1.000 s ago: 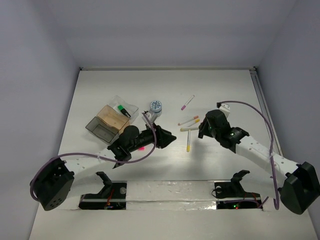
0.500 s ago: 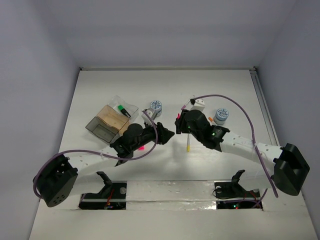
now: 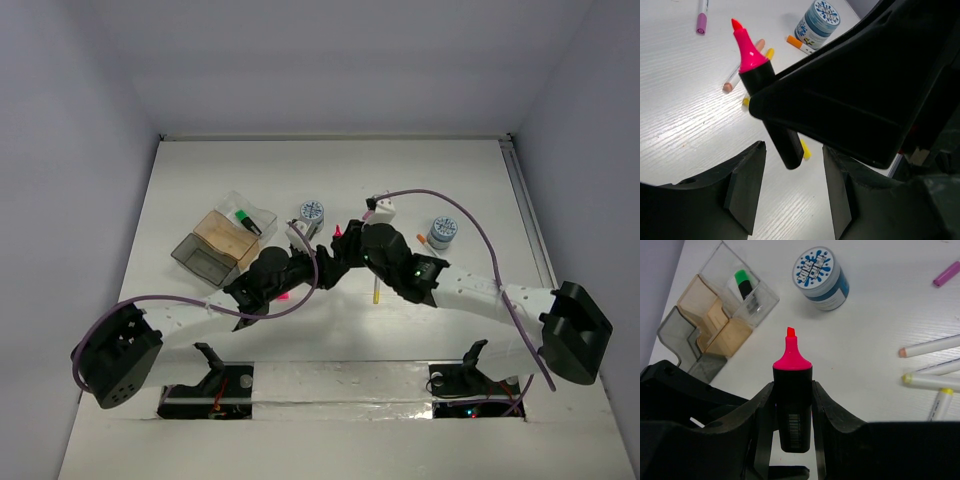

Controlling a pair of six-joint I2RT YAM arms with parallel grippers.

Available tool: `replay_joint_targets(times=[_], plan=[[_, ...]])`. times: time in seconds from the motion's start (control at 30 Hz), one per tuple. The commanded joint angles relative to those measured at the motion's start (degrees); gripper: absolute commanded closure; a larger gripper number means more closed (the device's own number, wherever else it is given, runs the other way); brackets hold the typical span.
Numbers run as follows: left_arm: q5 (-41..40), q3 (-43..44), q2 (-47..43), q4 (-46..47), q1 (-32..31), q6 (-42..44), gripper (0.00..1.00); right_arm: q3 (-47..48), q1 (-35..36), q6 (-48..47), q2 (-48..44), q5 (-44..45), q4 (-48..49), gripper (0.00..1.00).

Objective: Sort the stationery into containers
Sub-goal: Pick up the pen from the center of the board.

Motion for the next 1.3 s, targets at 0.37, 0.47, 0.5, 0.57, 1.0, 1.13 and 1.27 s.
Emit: replay_joint_targets(times=[0.37, 0.47, 0.5, 0.57, 1.0, 1.13, 1.27], plan=[[-2.37, 0.61, -1.40, 5.14, -0.22, -0.70, 0.62, 0.33, 3.41, 0.98, -1.19, -2.39, 7.90, 0.97], [-3.24, 0.17, -2.02, 5.58, -0.22, -0.96, 0.66, 0.16, 4.03, 1.24, -0.93, -2.22, 7.37, 0.97], [-3.68, 0.08, -2.37, 5.76, -0.22, -1.05, 0.67, -0.02, 4.03, 1.33, -0.93, -2.22, 7.37, 0.97], [-4.21, -0.36, -2.63, 5.94, -0.22, -1.23, 0.70, -0.46, 4.56, 1.68, -0.93, -2.22, 7.28, 0.97], [-9.22, -2.03, -5.80, 5.76, -0.22, -0.53, 1.00, -2.30, 6.31, 3.71, -1.37, -2.05, 5.70, 0.97], [-8.35, -2.47, -7.29, 6.11, -0.22, 1.05, 1.00, -2.48, 6.31, 3.88, -2.68, -0.82, 4.21, 0.90], [-6.34, -3.35, -9.13, 6.90, -0.22, 3.08, 1.00, -3.18, 6.31, 3.53, -4.79, 0.41, 3.50, 0.83]])
